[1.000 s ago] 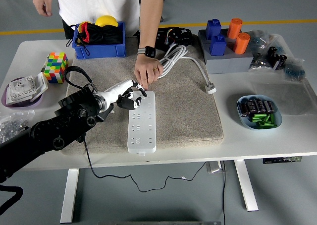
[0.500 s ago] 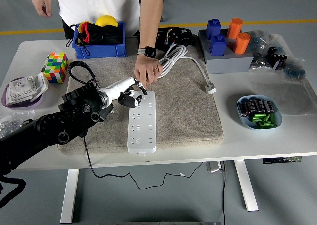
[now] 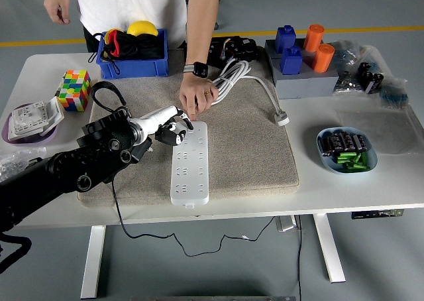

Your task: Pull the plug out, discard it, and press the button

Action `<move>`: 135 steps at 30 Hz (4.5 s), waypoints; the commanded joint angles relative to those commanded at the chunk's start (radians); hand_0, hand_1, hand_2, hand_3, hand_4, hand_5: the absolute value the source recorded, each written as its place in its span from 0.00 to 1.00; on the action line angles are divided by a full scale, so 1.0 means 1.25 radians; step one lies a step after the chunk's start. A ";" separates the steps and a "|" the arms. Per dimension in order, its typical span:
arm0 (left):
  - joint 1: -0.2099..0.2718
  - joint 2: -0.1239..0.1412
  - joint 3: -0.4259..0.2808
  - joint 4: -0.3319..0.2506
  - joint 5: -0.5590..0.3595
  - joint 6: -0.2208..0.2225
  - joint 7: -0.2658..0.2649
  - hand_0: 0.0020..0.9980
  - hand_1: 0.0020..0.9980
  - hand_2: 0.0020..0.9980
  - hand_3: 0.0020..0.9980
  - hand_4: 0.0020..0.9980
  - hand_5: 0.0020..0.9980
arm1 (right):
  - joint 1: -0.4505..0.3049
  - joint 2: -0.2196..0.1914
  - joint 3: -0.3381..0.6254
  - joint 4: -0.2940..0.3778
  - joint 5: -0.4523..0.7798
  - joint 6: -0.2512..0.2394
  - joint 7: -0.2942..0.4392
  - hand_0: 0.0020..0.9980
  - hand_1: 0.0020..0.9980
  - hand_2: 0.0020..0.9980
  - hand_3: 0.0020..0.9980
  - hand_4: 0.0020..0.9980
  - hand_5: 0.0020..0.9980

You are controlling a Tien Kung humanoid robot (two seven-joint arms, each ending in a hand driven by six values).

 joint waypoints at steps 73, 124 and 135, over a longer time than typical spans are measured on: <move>0.312 0.107 -0.773 -0.274 0.288 0.090 -0.143 0.87 0.93 0.81 0.81 0.75 0.17 | -0.007 0.017 0.026 0.000 -0.011 0.008 0.002 0.75 0.66 0.65 0.61 0.66 0.48; 0.424 0.079 -0.905 -0.359 0.285 0.108 -0.170 0.86 0.88 0.84 0.84 0.75 0.20 | 0.009 0.004 0.008 0.000 -0.010 0.008 0.000 0.75 0.66 0.65 0.62 0.66 0.48; 0.429 0.078 -0.911 -0.365 0.286 0.110 -0.174 0.86 0.87 0.82 0.83 0.74 0.20 | 0.009 0.004 0.014 0.000 -0.012 0.006 0.001 0.75 0.66 0.65 0.62 0.66 0.48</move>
